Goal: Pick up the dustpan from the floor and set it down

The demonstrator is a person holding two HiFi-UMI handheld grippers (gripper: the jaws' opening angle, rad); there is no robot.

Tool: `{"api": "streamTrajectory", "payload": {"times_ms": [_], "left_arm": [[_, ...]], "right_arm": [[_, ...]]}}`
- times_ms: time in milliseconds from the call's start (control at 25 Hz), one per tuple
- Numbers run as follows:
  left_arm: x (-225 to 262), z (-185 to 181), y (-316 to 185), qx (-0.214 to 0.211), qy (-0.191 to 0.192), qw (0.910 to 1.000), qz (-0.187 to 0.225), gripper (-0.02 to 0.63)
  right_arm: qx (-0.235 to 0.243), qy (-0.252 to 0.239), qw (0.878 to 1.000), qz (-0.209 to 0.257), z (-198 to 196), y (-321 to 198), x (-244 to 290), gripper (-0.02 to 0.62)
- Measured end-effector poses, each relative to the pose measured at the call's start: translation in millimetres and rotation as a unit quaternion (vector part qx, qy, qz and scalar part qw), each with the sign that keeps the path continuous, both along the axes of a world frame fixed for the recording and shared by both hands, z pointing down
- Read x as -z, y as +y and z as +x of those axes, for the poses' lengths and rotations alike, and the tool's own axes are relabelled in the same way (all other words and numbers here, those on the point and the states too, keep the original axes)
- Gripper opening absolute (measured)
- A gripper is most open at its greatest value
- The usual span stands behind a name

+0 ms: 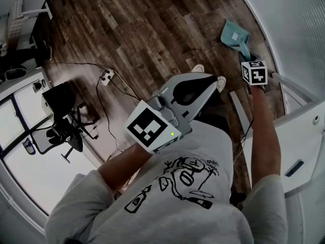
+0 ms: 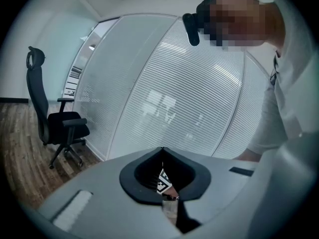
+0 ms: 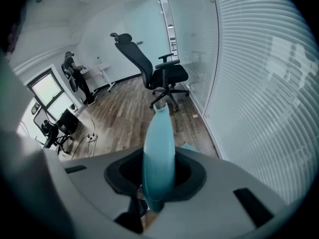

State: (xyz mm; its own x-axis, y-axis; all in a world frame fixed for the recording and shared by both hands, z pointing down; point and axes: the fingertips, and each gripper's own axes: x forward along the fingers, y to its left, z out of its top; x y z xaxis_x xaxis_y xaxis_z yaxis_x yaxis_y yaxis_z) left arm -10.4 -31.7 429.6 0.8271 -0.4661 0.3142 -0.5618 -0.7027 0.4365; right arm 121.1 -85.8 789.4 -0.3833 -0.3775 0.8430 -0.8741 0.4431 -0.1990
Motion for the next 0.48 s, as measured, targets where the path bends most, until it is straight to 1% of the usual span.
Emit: {"api": "streamTrajectory", "payload": {"times_ms": [280,480], "left_arm": [[4,6,-1,-0.005,0.002,1.0000,0.008,0.002],[17,9,-1,-0.009,0.005,0.9998,0.017,0.002]], "right_arm": [[0.000,-0.002,1.000,0.008,5,3,9,0.063],[-0.001,-0.001,1.000,0.014,8,7,26,0.063]]}}
